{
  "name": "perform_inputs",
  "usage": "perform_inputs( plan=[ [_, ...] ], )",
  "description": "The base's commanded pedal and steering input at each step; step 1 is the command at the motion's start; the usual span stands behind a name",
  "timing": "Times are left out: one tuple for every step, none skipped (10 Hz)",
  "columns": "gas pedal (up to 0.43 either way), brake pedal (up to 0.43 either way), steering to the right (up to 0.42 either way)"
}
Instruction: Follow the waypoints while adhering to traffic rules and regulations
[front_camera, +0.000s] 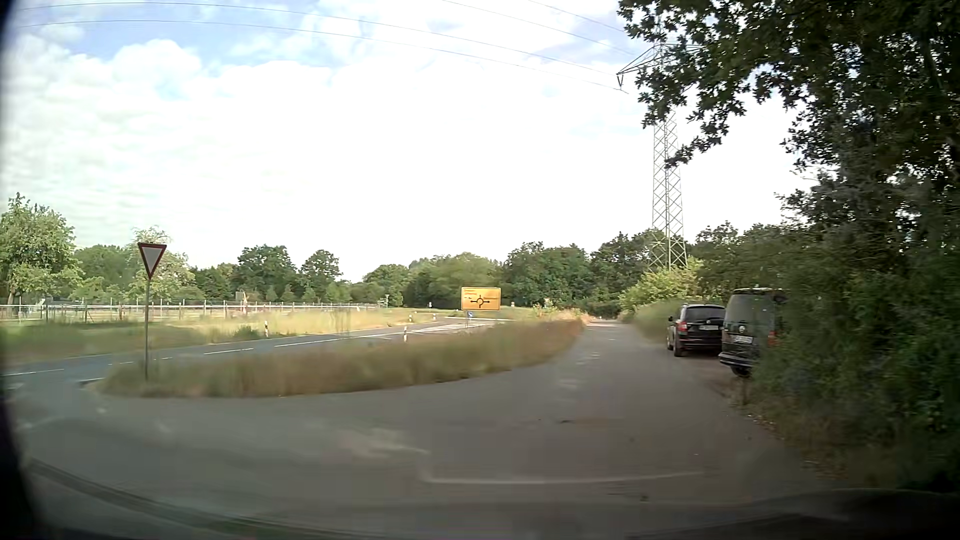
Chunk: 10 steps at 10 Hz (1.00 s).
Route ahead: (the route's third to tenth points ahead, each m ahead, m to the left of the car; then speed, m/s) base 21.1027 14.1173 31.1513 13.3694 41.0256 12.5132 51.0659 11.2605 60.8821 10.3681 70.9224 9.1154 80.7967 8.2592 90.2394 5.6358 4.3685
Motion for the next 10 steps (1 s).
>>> perform_inputs(
  plan=[
    [0.0, 0.207, -0.364],
    [0.0, 0.22, -0.405],
    [0.0, 0.22, -0.45],
    [0.0, 0.226, -0.49],
    [0.0, 0.226, -0.519],
    [0.0, 0.232, -0.543],
    [0.0, 0.238, -0.56],
    [0.0, 0.244, -0.575],
    [0.0, 0.25, -0.589],
    [0.0, 0.256, -0.597]
  ],
)
